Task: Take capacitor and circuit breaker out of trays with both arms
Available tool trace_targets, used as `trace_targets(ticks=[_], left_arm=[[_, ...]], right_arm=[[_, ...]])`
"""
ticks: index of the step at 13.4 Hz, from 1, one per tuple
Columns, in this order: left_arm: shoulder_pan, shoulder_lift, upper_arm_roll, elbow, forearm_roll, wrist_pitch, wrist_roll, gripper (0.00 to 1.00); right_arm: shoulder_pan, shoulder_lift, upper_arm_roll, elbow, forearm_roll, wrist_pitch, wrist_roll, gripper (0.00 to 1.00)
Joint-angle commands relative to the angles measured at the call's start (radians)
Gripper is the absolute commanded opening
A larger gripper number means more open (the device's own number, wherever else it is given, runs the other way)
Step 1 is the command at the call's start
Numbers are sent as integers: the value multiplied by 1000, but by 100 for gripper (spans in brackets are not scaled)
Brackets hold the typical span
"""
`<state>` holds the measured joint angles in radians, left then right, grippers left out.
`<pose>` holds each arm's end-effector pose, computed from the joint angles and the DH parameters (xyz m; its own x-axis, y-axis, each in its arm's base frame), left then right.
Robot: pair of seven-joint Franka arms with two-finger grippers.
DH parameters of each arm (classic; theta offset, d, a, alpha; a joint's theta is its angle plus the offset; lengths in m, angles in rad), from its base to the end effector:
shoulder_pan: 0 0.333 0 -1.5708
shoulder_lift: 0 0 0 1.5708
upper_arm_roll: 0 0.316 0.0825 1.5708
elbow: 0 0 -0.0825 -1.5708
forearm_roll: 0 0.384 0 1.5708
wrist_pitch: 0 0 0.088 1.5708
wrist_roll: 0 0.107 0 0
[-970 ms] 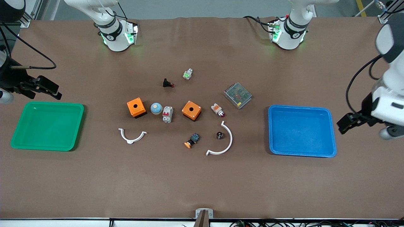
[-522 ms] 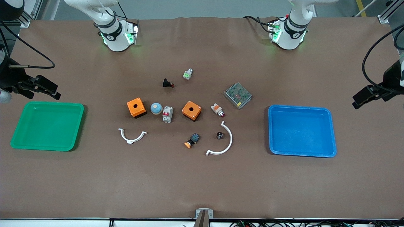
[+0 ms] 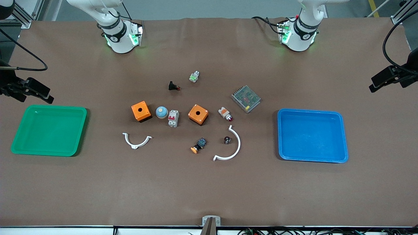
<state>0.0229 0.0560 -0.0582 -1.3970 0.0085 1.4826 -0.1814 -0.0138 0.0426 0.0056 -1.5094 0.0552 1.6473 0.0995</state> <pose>0.5625 -0.0178 0.6666 0.9887 0.1465 0.0301 0.1466 -0.9892 0.0002 0.5761 0.0007 0.6369 0.9898 -0.1115 0.0891 -0.1060 -0.9923 -0.0646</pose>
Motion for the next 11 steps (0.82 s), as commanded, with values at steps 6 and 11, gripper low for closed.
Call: trace_targets(ticks=[6,11], left_arm=[[9,-39,-8,-48,-53,-5,17,100],[9,-36,-11,-48,-55,-10,17,100]], right_arm=[[21,14,19,28,-83,-18,-7,100],[14,14,16,28,-77,-18,-3,100]])
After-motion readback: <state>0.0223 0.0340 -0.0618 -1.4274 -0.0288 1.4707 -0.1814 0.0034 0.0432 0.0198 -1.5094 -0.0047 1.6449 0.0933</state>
